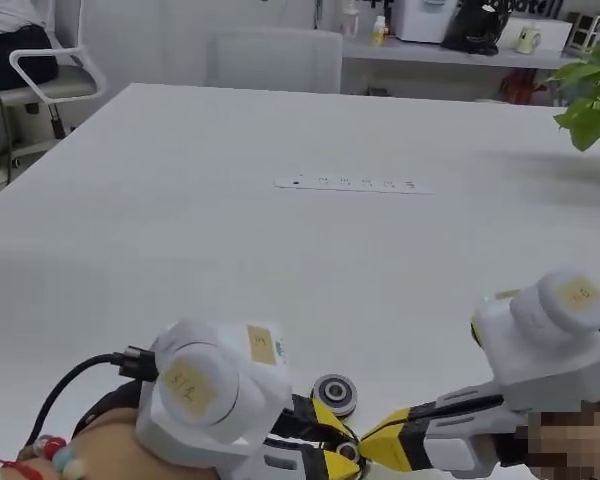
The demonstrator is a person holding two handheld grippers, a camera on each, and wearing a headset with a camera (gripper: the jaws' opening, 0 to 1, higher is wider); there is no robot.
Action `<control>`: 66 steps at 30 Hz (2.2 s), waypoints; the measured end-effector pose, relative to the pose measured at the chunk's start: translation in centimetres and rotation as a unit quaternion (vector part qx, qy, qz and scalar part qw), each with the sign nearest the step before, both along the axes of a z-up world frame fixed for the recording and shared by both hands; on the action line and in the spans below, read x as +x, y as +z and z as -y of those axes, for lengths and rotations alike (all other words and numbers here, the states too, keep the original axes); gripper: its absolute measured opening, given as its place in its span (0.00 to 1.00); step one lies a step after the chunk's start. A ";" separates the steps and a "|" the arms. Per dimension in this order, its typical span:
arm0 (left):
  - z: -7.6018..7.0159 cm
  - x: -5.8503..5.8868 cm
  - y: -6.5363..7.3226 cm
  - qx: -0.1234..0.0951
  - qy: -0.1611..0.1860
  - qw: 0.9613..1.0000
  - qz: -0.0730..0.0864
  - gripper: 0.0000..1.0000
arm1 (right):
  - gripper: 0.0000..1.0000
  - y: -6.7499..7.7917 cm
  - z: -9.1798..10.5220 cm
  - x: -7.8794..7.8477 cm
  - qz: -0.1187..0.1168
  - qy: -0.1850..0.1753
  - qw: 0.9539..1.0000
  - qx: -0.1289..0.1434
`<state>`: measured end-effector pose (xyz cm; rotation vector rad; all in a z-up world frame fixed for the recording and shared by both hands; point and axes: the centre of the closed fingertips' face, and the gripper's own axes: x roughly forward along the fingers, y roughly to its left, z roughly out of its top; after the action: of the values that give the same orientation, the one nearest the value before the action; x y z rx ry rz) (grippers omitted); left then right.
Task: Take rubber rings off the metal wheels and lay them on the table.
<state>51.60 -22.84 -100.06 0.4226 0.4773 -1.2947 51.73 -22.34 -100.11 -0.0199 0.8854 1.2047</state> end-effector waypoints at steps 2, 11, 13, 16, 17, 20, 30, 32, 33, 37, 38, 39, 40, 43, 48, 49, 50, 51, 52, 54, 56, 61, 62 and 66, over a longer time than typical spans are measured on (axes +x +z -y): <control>-0.1 0.0 0.0 0.002 -0.001 1.000 0.000 0.14 | 0.00 -0.2 0.1 -0.1 0.001 0.002 1.000 -0.004; -0.2 -0.2 0.1 0.012 -0.007 1.000 0.006 0.14 | 0.00 -0.1 0.1 -0.1 0.001 0.002 1.000 -0.003; -0.3 -0.2 0.1 0.013 -0.007 1.000 0.007 0.14 | 0.00 -0.1 0.2 -0.1 0.000 0.002 1.000 -0.004; -0.3 -0.2 0.1 0.016 -0.008 1.000 0.006 0.14 | 0.00 -0.2 0.1 -0.2 0.000 0.004 1.000 -0.004; -0.3 -0.2 0.1 0.016 -0.008 1.000 0.006 0.14 | 0.00 -0.2 0.1 -0.2 0.000 0.004 1.000 -0.003; -0.3 -0.2 0.2 0.016 -0.008 1.000 0.004 0.14 | 0.00 -0.1 0.1 -0.2 0.000 0.005 1.000 -0.002; 0.5 0.6 3.1 -0.037 0.013 0.999 0.006 0.27 | 0.00 0.5 0.0 0.1 0.002 -0.002 1.000 0.008; 0.4 0.8 3.4 -0.041 0.017 0.999 0.012 0.30 | 0.00 0.6 -0.1 0.1 0.003 -0.001 1.000 0.008; 0.3 0.8 3.5 -0.040 0.017 0.999 0.014 0.30 | 0.00 0.6 -0.1 0.1 0.003 -0.001 1.000 0.008; 0.2 0.7 3.9 -0.039 0.011 0.999 0.024 0.33 | 0.00 1.3 -0.1 0.3 0.008 -0.007 1.000 0.018; 0.2 0.7 4.0 -0.039 0.010 0.999 0.025 0.35 | 0.00 1.4 -0.1 0.4 0.008 -0.008 1.000 0.020; 0.2 0.8 4.1 -0.039 0.011 0.999 0.028 0.36 | 0.00 1.5 -0.1 0.5 0.010 -0.011 1.000 0.023; 0.2 1.0 4.2 -0.038 0.015 0.999 0.031 0.37 | 0.00 1.5 -0.1 0.5 0.010 -0.011 1.000 0.023; 0.2 1.1 4.6 -0.039 0.014 0.999 0.032 0.41 | 0.00 1.6 0.0 0.6 0.010 -0.015 1.000 0.024; 0.1 0.8 5.7 -0.039 0.004 0.998 0.038 0.45 | 0.00 2.0 -0.1 0.8 0.013 -0.019 0.999 0.032; 0.2 0.8 5.8 -0.039 0.004 0.998 0.039 0.45 | 0.00 2.1 -0.2 0.9 0.014 -0.021 0.999 0.035; 0.2 0.7 5.8 -0.035 0.000 0.998 0.043 0.46 | 0.00 2.2 -0.2 0.9 0.014 -0.023 0.999 0.037; 0.1 0.6 5.8 -0.027 -0.007 0.998 0.048 0.47 | 0.00 2.3 -0.1 1.0 0.014 -0.025 0.999 0.040; 0.1 0.5 5.9 -0.023 -0.010 0.998 0.050 0.48 | 0.00 2.4 -0.1 1.1 0.014 -0.027 0.999 0.041; 0.2 0.2 6.1 -0.020 -0.015 0.998 0.050 0.51 | 0.00 2.6 -0.1 1.2 0.016 -0.029 0.998 0.044; 0.3 -0.1 6.5 -0.017 -0.024 0.998 0.049 0.55 | 0.00 2.8 -0.1 1.3 0.018 -0.032 0.998 0.047; 0.1 -0.7 7.5 -0.011 -0.042 0.997 0.057 0.55 | 0.00 3.2 -0.1 1.5 0.023 -0.038 0.998 0.054; -0.1 -0.8 7.7 -0.010 -0.043 0.997 0.058 0.55 | 0.00 3.3 -0.1 1.6 0.023 -0.039 0.997 0.056; -1.0 -1.0 8.7 -0.009 -0.041 0.997 0.066 0.58 | 0.00 3.5 0.0 1.8 0.025 -0.043 0.997 0.060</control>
<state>50.60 -21.80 -91.34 0.5143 0.3399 -1.3401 53.49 -22.33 -96.62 0.0842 0.7623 1.1704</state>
